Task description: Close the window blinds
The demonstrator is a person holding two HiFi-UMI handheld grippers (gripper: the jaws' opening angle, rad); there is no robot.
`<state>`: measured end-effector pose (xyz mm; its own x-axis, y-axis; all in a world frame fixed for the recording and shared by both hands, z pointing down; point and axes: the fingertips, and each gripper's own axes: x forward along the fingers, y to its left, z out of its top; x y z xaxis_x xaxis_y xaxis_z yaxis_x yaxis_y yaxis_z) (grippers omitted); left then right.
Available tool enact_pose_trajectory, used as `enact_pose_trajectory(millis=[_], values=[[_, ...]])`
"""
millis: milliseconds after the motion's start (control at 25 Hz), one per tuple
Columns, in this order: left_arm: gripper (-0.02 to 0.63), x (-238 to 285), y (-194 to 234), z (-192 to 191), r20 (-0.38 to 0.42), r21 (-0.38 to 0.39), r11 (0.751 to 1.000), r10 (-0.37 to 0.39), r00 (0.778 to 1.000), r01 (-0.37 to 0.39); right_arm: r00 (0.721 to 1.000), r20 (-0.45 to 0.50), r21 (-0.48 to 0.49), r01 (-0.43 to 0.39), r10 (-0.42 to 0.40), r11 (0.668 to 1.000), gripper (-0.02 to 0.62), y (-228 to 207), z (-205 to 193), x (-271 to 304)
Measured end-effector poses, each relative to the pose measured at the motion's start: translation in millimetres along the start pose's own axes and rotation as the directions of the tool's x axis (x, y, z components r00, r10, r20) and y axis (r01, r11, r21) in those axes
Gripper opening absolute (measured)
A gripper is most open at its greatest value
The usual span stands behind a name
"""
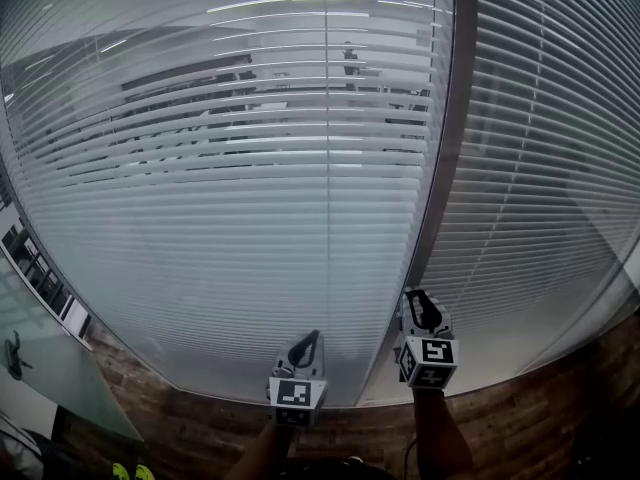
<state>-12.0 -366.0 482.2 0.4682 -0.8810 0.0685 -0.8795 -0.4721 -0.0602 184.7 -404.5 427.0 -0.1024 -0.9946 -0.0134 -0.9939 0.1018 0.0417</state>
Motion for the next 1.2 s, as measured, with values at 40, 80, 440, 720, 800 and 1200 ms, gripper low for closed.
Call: enact_pose_trajectory(millis=[40,80,440,720,800,1200], values=[[0.0,-0.2,0.1,0.0,0.0,0.0,1.0,-0.001,1.0,0.001,1.0,-0.002,-0.034,0.002,-0.002,0.999,0.123,0.8,0.0,-0.2],[0.0,-0.5,0.4,0.2,0.001,0.0,1.0,-0.001,1.0,0.001,1.0,-0.004,-0.079,0.002,-0.002,0.997,0.123,1.9,0.4,-0.4],[0.0,-2.5,6.8,-0.5,-0.003,0.006,1.0,0.008,1.0,-0.008,0.998,-0.056,-0.594,-0.009,-0.03,0.804,0.123,12.7,-0.3,0.1],[0.0,2.3,1.6,3.7,0.052,0.018,1.0,-0.007,0.999,0.006,0.993,-0.076,-0.89,-0.028,-0.087,0.455,0.123,17.3,-5.7,1.4],[0.0,2.9,2.1,2.9,0.063,0.023,1.0,-0.004,0.998,0.002,0.991,-0.093,-0.922,-0.05,-0.095,0.384,0.123,17.0,-7.3,1.6],[0.0,-0.1,1.4,4.6,0.062,0.011,1.0,0.001,0.998,-0.002,0.987,-0.096,-0.971,-0.065,-0.127,0.231,0.123,17.2,-10.9,2.1]])
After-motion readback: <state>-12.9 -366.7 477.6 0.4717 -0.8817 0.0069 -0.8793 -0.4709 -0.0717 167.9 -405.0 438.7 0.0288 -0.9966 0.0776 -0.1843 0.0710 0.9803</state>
